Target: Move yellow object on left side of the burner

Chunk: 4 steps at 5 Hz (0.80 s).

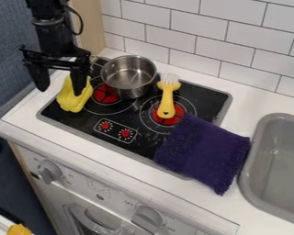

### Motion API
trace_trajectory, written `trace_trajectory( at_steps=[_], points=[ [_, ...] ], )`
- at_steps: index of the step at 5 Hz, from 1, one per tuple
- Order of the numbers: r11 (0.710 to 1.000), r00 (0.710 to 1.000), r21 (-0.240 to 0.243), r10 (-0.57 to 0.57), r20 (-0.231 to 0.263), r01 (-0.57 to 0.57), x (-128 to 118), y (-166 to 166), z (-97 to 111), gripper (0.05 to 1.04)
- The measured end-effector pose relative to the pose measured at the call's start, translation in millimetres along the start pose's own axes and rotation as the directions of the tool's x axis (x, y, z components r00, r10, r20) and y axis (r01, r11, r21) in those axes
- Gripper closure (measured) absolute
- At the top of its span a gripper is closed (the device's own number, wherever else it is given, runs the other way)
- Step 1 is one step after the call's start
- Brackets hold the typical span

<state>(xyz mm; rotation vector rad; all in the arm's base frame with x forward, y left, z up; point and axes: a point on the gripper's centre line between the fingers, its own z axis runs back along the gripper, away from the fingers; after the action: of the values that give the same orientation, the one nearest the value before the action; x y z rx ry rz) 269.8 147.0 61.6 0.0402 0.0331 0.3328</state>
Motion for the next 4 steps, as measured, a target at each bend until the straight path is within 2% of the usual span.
trace_trajectory(
  at_steps=[2, 4],
  points=[
    [0.999, 0.999, 0.044, 0.008, -0.053, -0.006, 15, -4, -21, 0.085],
    [0.997, 0.996, 0.068, -0.017, -0.083, 0.022, 24, -12, -28, 0.085]
  ],
)
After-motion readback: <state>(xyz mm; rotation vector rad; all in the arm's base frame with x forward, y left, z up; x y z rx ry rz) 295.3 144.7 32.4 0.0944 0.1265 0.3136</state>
